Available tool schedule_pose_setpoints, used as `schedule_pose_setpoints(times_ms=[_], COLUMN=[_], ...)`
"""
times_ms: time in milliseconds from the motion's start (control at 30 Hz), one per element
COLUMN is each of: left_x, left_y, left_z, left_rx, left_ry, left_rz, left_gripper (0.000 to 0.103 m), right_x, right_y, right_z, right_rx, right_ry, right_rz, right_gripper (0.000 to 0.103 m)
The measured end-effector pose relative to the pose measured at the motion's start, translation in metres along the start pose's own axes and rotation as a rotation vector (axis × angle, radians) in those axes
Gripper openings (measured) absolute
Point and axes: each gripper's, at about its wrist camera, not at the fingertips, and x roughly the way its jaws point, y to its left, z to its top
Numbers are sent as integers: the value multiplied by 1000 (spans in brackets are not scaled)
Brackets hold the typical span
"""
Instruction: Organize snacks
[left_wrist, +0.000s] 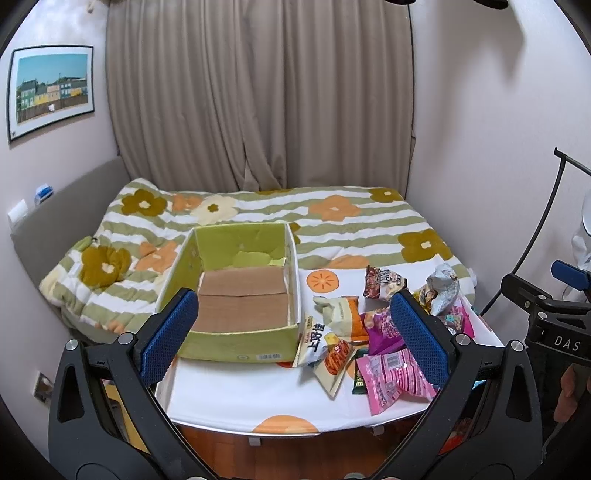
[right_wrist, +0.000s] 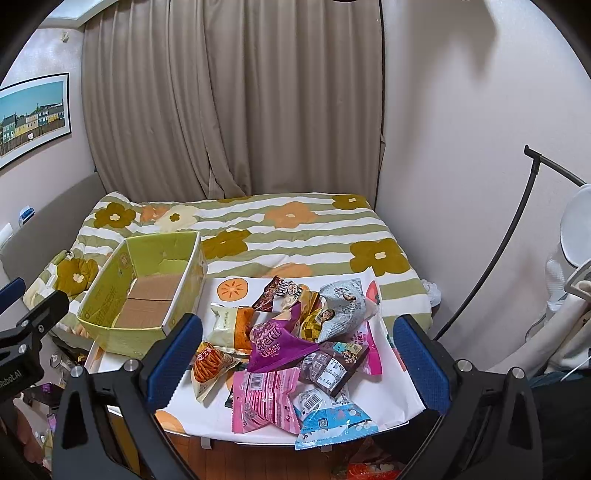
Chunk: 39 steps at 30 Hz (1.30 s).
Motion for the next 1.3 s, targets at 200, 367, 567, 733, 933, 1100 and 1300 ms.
schedule_pose_setpoints(times_ms=[200,367,567,733,933,1100,1300], left_x=[-3,-5,-7,-8,-8,-6,-5], left_y=[-6,-8,-9,-10,-10,-14,-15], left_z=[-2,-2,-1,1,1,4,3], left_rx=[-2,-4,-4,-3,-2,-1,-2], left_ry=[-4,-6,-6,-5,-6,-5,-4], left_rz=[-7,-10,-14,-17,-18,-22,-22], left_gripper=[103,103,103,103,103,103,103], right_x=[1,1,0,0,0,0,0], right_y=[1,1,1,-1,0,-1,-1], right_z=[-1,-1,-2,-2,-3,-3,-4], right_rx=[-1,1,-1,-1,-1,-1,-1], right_ry=[-1,-1,-4,-3,-3,-2,-2], right_rz=[0,-1,-4,-4,-6,-3,-4], right_gripper=[103,103,103,103,103,103,103])
